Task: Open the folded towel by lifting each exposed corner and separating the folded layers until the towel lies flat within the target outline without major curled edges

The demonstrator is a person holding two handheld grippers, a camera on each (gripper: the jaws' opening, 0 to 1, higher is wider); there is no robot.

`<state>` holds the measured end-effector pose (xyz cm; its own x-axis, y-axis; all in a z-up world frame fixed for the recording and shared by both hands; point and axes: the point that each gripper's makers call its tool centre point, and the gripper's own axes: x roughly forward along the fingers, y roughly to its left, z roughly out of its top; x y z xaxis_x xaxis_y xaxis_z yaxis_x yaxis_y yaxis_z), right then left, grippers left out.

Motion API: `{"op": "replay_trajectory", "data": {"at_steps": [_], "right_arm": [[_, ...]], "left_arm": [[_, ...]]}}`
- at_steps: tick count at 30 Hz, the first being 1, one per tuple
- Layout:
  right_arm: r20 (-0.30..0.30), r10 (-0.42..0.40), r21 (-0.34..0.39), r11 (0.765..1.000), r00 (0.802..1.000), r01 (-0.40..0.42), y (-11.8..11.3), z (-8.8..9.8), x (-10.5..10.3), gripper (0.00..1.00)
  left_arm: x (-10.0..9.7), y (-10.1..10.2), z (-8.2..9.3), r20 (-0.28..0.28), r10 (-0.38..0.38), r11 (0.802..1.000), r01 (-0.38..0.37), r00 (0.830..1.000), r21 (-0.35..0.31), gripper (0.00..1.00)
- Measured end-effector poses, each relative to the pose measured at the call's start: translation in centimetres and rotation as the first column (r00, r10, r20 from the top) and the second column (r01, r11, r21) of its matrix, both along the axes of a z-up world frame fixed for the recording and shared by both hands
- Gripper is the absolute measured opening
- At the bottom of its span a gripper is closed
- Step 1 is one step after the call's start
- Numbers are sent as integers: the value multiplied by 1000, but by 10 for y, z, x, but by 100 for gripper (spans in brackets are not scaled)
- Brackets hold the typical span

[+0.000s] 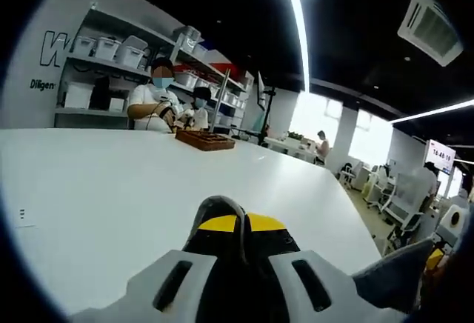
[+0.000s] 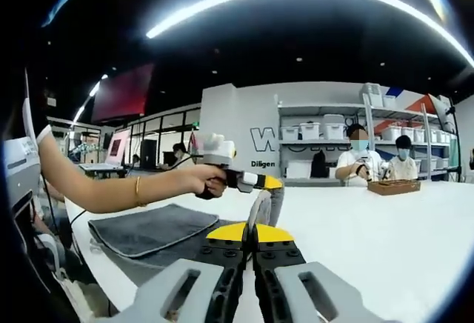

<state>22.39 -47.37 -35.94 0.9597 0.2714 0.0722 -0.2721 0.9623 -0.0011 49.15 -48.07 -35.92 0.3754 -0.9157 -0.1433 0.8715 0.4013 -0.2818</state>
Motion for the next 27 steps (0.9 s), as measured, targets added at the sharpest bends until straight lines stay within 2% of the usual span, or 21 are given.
{"op": "replay_trajectory", "data": {"at_steps": [15, 18, 21, 27], "right_arm": [[-49, -32, 55, 998, 998, 35, -17, -31, 0, 0], [-57, -38, 64, 997, 998, 41, -19, -36, 0, 0], [-63, -43, 72, 996, 997, 47, -21, -41, -2, 0], [-78, -50, 96, 994, 996, 58, -24, -49, -2, 0]], "left_arm": [[4, -26, -33, -25, 8, 998, -7, 1000, 59, 2], [4, -31, -39, -16, 8, 997, -6, 1000, 81, 2], [4, -33, -47, 33, -3, 991, -1, 999, 133, 2], [3, -40, -55, 37, -4, 988, -2, 999, 151, 3]]}}
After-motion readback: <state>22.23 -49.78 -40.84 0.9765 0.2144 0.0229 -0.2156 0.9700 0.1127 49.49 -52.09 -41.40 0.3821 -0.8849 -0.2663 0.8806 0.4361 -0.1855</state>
